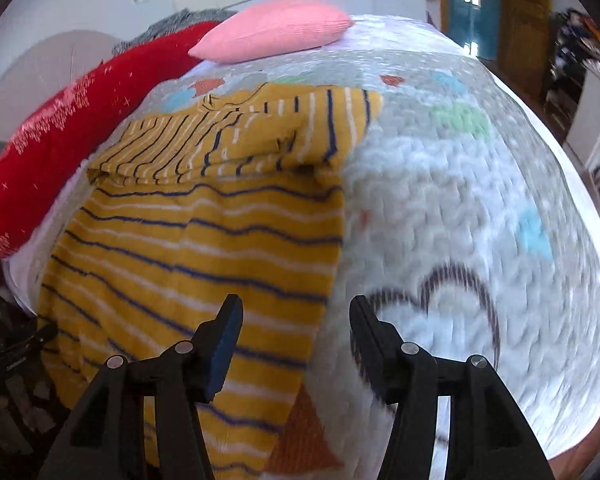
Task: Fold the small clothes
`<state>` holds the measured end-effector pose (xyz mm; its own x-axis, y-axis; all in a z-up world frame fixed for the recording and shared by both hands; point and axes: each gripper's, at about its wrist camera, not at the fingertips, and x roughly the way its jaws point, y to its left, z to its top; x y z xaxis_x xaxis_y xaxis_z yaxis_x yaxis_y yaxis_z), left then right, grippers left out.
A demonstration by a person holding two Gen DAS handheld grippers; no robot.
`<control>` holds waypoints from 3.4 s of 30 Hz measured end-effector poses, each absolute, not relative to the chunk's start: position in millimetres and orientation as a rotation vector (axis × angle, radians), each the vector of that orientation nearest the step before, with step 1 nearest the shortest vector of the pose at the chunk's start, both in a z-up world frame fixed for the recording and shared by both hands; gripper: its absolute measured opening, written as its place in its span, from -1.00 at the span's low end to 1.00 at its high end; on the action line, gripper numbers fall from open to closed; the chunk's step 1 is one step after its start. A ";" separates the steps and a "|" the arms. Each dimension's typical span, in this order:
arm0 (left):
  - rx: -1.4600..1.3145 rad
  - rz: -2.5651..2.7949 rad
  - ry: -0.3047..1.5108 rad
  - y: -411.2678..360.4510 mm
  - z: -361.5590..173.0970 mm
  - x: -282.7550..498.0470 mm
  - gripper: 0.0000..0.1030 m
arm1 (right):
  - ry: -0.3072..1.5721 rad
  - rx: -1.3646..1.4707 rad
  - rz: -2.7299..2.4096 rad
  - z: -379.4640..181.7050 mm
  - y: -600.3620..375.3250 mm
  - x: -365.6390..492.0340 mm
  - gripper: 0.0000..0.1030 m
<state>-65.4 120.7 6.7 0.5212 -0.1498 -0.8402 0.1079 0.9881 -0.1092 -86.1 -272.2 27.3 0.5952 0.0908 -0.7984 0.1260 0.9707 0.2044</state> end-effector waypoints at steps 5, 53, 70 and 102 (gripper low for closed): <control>-0.061 -0.113 1.020 133.4 9.4 -76.7 0.09 | 0.910 0.273 -0.029 22.0 -271.8 -117.3 0.23; -0.069 -0.167 0.959 122.1 19.0 -22.3 0.57 | 0.843 0.266 0.053 18.8 -232.2 -80.8 0.41; -0.210 -0.234 1.011 145.6 5.2 -64.7 0.76 | 0.846 0.513 0.069 -9.9 -251.0 -139.9 0.56; -0.340 -0.520 0.922 124.1 66.1 -72.7 -0.84 | 0.848 0.573 0.455 23.9 -211.3 -160.5 -0.71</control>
